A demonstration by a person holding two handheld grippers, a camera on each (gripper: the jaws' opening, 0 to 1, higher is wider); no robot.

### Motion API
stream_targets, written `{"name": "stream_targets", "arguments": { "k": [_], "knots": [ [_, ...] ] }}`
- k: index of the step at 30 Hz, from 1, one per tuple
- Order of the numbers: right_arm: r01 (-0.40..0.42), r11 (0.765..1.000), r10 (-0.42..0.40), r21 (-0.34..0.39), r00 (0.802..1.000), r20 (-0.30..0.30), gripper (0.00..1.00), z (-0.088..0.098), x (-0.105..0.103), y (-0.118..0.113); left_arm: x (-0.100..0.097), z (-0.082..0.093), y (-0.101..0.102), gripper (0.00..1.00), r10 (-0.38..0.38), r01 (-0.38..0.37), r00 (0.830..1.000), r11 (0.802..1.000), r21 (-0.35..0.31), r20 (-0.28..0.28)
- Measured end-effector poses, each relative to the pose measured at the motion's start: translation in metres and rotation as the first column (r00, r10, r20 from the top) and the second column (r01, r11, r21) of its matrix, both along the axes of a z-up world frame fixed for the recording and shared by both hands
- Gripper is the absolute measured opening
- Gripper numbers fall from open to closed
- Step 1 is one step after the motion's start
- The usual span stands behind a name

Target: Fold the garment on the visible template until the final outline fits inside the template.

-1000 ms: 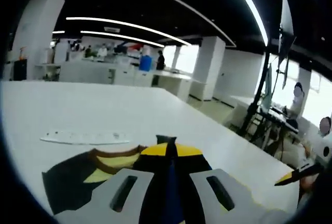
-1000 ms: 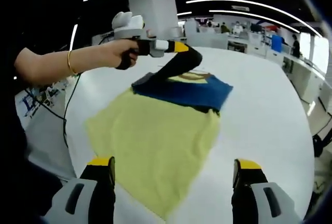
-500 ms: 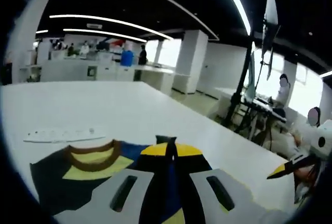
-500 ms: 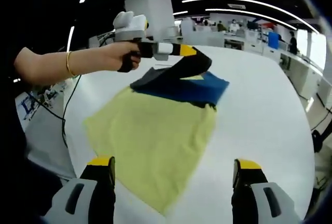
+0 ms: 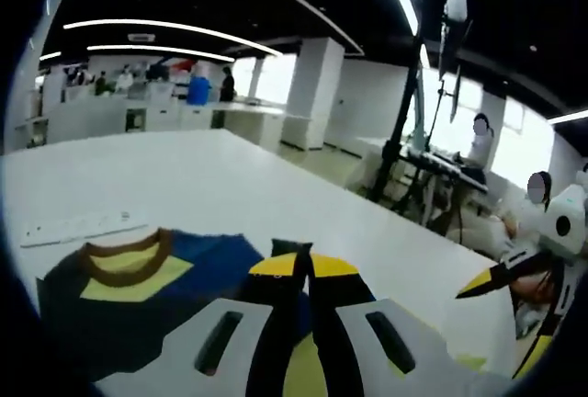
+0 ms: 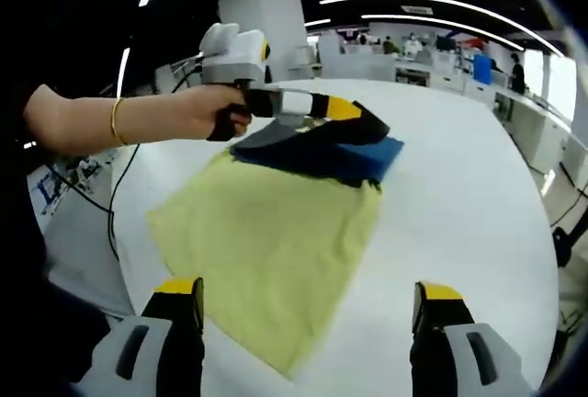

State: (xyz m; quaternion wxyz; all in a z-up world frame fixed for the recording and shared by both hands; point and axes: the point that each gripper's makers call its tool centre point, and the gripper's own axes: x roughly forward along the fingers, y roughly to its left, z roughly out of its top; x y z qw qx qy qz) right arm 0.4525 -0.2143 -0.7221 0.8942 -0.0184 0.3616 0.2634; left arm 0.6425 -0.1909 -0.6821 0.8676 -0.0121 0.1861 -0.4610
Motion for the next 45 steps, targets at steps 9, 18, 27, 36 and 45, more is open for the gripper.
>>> {"name": "stream_targets", "arguments": {
  "k": [9, 18, 27, 36, 45],
  "knots": [
    [0.0, 1.0, 0.0, -0.003, 1.0, -0.007, 0.94, -0.001, -0.003, 0.0, -0.022, -0.024, -0.008, 0.05, -0.077, 0.079, 0.994, 0.997, 0.014, -0.077],
    [-0.018, 1.0, 0.018, 0.005, 1.0, -0.006, 0.95, 0.0, -0.003, 0.004, -0.039, -0.018, -0.012, 0.42, -0.16, 0.16, 0.987, 0.987, 0.013, -0.019],
    [-0.095, 0.995, 0.096, 0.024, 0.995, -0.013, 0.99, 0.008, -0.001, 0.017, -0.04, -0.007, 0.003, 0.95, -0.158, 0.157, 0.987, 0.987, 0.016, 0.01],
    [-0.198, 0.98, 0.199, 0.021, 0.98, -0.026, 0.99, 0.014, -0.004, 0.033, -0.056, 0.001, 0.033, 0.99, -0.182, 0.181, 0.983, 0.982, 0.054, 0.025],
    [-0.312, 0.95, 0.312, -0.01, 0.949, -0.039, 0.99, 0.02, -0.008, 0.049, -0.076, 0.005, 0.072, 0.99, -0.186, 0.184, 0.982, 0.98, 0.071, 0.025]
  ]
}}
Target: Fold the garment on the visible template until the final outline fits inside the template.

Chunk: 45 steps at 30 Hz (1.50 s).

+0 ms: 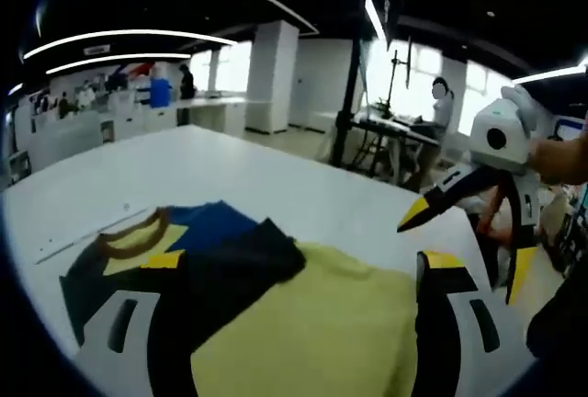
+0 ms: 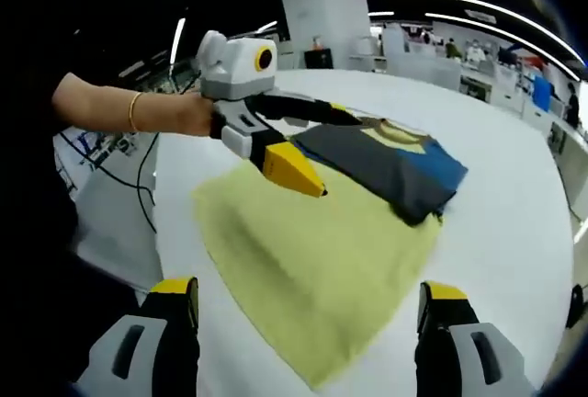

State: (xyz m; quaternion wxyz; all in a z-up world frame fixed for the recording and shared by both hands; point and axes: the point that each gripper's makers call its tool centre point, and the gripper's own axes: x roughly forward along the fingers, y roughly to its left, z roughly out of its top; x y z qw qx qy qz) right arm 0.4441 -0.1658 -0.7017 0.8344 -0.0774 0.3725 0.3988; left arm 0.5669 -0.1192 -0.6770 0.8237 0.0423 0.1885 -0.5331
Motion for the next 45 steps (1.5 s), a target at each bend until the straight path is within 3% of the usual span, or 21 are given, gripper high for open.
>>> {"name": "stream_targets", "arguments": {
  "k": [13, 19, 22, 26, 32, 38, 45],
  "knots": [
    [-0.098, 0.995, 0.097, -0.022, 0.994, -0.042, 0.91, -0.004, -0.011, 0.013, -0.04, -0.005, 0.043, 0.99, -0.011, 0.011, 1.0, 0.999, 0.035, -0.004],
    [-0.159, 0.984, 0.153, -0.077, 0.985, -0.073, 0.88, -0.017, -0.024, 0.015, -0.065, -0.021, 0.07, 0.96, -0.021, 0.024, 0.999, 0.995, 0.092, -0.029],
    [-0.177, 0.98, 0.17, -0.091, 0.982, -0.077, 0.86, -0.021, -0.027, 0.016, -0.077, -0.03, 0.082, 0.95, -0.014, 0.022, 0.997, 0.994, 0.103, -0.077],
    [-0.212, 0.969, 0.202, -0.124, 0.976, -0.087, 0.82, -0.026, -0.032, 0.015, -0.092, -0.038, 0.095, 0.91, -0.04, 0.05, 0.997, 0.987, 0.155, -0.067],
    [-0.244, 0.956, 0.23, -0.166, 0.968, -0.096, 0.74, -0.035, -0.035, 0.011, -0.112, -0.053, 0.117, 0.85, -0.072, 0.088, 0.994, 0.972, 0.216, -0.082],
    [-0.274, 0.938, 0.255, -0.21, 0.96, -0.111, 0.65, -0.045, -0.041, 0.005, -0.138, -0.072, 0.141, 0.69, -0.112, 0.143, 0.986, 0.946, 0.291, -0.12],
    [-0.311, 0.908, 0.29, -0.282, 0.95, -0.114, 0.53, -0.055, -0.046, -0.006, -0.148, -0.082, 0.164, 0.53, -0.107, 0.141, 0.988, 0.922, 0.36, -0.113]
  ]
}}
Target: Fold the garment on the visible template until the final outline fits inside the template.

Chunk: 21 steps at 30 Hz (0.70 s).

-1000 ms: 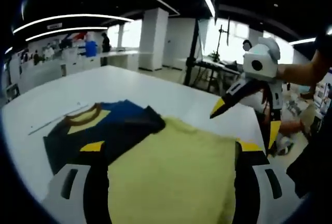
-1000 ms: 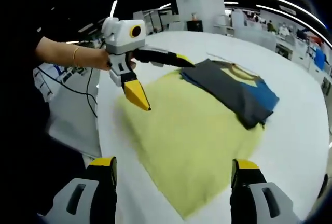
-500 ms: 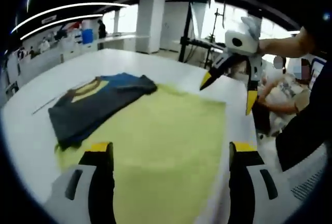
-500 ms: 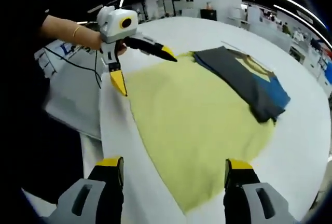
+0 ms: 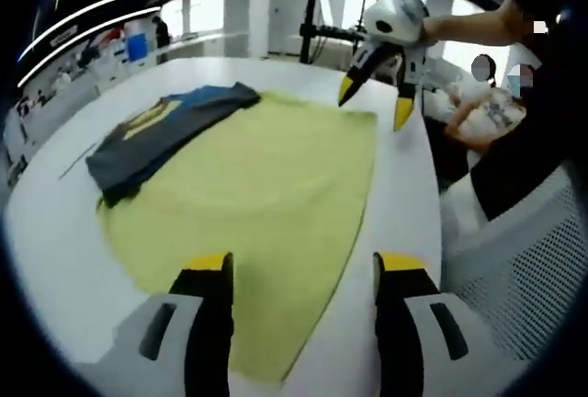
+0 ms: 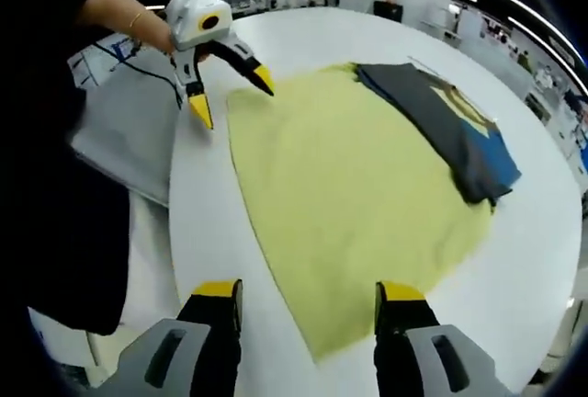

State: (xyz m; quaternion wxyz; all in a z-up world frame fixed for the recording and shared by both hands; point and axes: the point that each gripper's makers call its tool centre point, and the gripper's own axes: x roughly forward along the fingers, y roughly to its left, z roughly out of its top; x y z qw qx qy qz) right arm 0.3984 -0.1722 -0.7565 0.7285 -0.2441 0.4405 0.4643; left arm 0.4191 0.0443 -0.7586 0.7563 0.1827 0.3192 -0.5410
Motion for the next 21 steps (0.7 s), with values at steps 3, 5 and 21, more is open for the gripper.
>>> {"name": "stream_targets", "arguments": {
  "k": [3, 5, 21],
  "knots": [
    [-0.019, 0.999, 0.019, -0.03, 1.0, 0.007, 0.5, -0.004, 0.0, -0.005, 0.001, -0.004, 0.011, 0.49, 0.008, -0.009, 1.0, 0.999, 0.036, 0.017],
    [-0.035, 0.998, 0.036, -0.049, 0.999, 0.01, 0.46, -0.006, -0.001, -0.007, 0.004, -0.005, 0.017, 0.47, 0.015, -0.016, 0.999, 0.998, 0.058, 0.031],
    [-0.093, 0.989, 0.096, -0.118, 0.995, 0.015, 0.33, -0.018, -0.002, -0.019, 0.002, -0.013, 0.032, 0.31, -0.067, 0.056, 0.995, 0.988, 0.146, 0.069]
  ]
}}
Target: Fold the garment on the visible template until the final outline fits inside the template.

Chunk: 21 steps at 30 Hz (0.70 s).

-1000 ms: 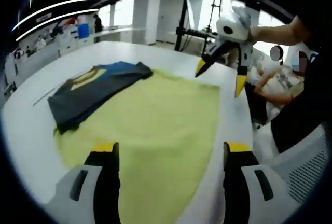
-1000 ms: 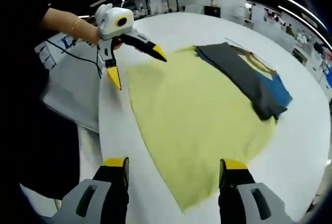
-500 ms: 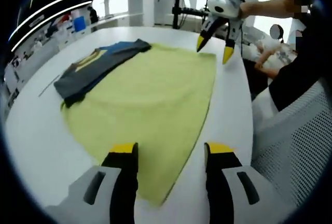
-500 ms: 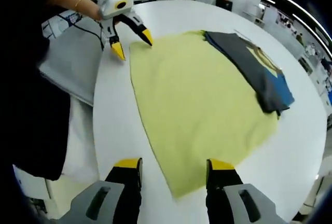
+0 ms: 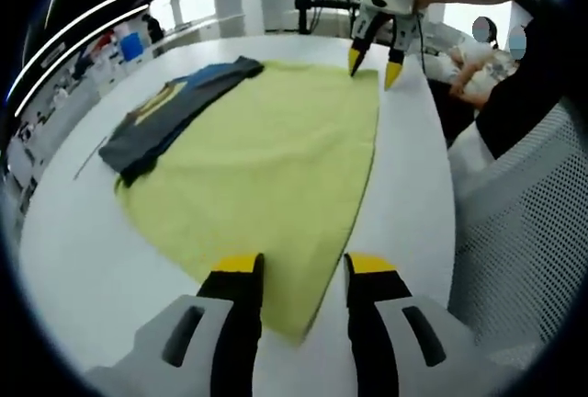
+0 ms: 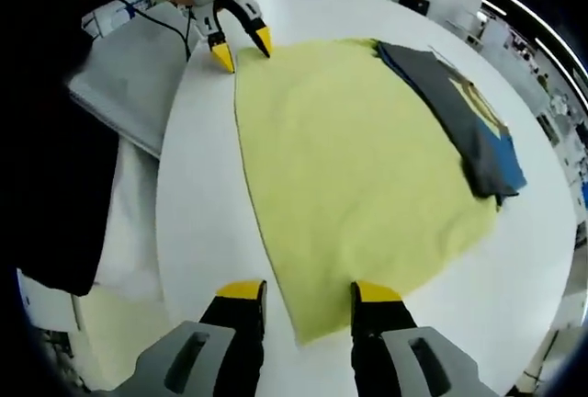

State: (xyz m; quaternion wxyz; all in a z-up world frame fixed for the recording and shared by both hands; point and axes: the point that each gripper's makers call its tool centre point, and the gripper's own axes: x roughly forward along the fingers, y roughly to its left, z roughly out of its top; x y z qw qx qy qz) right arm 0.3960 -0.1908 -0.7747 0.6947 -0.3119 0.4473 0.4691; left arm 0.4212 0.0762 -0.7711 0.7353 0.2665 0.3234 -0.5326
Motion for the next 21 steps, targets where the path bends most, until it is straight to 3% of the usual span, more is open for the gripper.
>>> {"name": "stream_targets", "arguments": {
  "k": [11, 14, 16, 21],
  "knots": [
    [0.045, 0.999, -0.045, 0.01, 0.999, 0.017, 0.14, 0.0, 0.013, -0.004, 0.008, -0.001, 0.0, 0.12, 0.053, -0.053, 0.998, 0.998, 0.014, -0.019],
    [0.049, 0.999, -0.049, 0.006, 0.998, 0.039, 0.02, 0.0, 0.019, -0.007, 0.011, -0.002, 0.001, 0.07, 0.061, -0.061, 0.998, 0.998, 0.025, -0.014],
    [0.091, 0.995, -0.092, 0.031, 0.996, 0.003, 0.01, 0.001, 0.019, -0.005, 0.013, -0.002, 0.001, 0.05, 0.066, -0.066, 0.998, 0.997, 0.034, -0.01],
    [0.087, 0.995, -0.088, 0.044, 0.996, 0.011, 0.0, 0.004, 0.021, -0.006, 0.015, 0.001, 0.003, 0.02, 0.101, -0.1, 0.994, 0.994, 0.037, -0.029]
  ]
}}
